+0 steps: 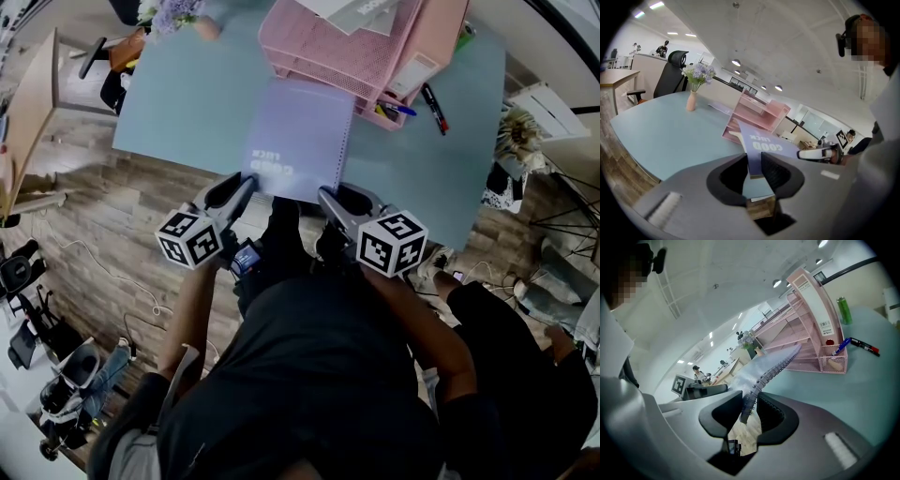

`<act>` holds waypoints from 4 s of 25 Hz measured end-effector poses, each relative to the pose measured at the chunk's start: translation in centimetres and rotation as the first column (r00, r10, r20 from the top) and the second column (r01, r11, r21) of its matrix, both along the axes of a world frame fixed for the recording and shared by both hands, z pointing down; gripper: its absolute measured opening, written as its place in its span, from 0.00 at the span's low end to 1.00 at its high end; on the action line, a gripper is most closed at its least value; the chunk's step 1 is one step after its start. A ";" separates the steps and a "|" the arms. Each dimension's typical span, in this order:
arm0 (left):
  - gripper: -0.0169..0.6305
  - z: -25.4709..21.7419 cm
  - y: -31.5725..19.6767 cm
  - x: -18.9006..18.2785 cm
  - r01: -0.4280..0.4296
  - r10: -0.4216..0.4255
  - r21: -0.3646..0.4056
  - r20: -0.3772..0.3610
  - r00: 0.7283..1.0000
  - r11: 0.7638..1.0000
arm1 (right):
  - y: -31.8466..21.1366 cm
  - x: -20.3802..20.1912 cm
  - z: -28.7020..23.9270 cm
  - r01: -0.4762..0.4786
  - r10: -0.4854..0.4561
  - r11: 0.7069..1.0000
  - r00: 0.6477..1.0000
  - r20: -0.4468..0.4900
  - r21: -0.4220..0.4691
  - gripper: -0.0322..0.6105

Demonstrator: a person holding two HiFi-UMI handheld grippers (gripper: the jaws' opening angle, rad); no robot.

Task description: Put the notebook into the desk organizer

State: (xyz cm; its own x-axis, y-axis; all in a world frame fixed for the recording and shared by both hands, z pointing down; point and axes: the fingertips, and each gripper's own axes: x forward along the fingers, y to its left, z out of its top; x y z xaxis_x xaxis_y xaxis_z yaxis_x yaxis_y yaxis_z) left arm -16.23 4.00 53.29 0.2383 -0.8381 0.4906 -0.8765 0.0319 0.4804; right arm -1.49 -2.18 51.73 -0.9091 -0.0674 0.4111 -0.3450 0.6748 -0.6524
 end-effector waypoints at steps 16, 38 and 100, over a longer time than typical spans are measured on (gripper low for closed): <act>0.26 0.6 -2.7 0.2 -0.037 0.037 -0.012 0.003 0.999 0.999 | -2.1 0.4 0.7 -0.042 0.042 0.999 0.999 -0.009 0.017 0.20; 0.26 1.3 -6.0 -1.6 -0.057 0.057 -0.019 0.021 0.998 0.998 | -4.8 -1.0 1.7 -0.073 0.074 0.996 0.997 -0.017 0.056 0.20; 0.23 13.6 -22.9 -2.3 -0.197 0.192 -0.097 -0.054 0.980 0.976 | -19.4 -1.0 14.1 -0.443 0.402 0.893 0.863 -0.307 -0.076 0.20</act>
